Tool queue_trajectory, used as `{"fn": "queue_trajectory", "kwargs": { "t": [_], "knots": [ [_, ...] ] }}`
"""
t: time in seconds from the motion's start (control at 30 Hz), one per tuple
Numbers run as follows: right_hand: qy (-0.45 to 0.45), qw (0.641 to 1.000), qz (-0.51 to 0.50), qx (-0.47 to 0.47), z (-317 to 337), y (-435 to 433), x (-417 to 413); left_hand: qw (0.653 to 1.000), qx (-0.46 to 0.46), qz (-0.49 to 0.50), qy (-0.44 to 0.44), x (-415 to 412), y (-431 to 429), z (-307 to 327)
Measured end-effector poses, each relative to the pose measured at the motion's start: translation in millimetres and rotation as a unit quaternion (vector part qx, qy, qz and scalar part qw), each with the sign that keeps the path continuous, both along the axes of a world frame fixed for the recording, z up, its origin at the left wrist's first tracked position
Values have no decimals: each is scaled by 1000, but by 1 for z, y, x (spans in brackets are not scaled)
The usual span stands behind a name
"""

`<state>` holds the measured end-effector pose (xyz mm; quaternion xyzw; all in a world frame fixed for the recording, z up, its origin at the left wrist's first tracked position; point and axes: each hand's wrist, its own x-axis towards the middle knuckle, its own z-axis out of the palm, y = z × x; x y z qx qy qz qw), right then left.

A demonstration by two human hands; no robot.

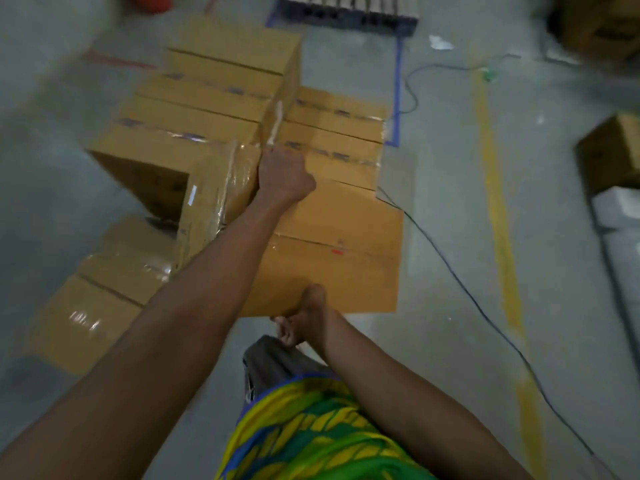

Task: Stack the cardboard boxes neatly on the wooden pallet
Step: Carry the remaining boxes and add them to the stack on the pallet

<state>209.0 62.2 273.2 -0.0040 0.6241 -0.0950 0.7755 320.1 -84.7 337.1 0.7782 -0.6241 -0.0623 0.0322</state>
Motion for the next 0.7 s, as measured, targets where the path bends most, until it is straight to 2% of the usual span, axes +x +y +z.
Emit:
{"fn": "queue_trajectory", "kwargs": {
  "t": [0.03,0.1,0.23,0.37,0.57,0.7],
  "knots": [
    [-9,999,-21,28,0,-22,-9,1000,-10,-6,20,-11,-26,0],
    [38,996,-73,23,-5,-64,-33,999,-18,-13,46,-32,-72,0],
    [86,979,-178,-43,-8,-141,-70,998,-23,-25,46,-69,-158,-8],
    [176,962,-190,-86,-23,-236,-106,999,-11,-4,46,-99,-252,-21],
    [251,946,-37,-203,-23,-407,-185,994,1,104,43,-131,-395,-20],
    [302,914,51,-266,-16,-527,-226,981,19,177,80,-137,-475,-9]
  ]
}}
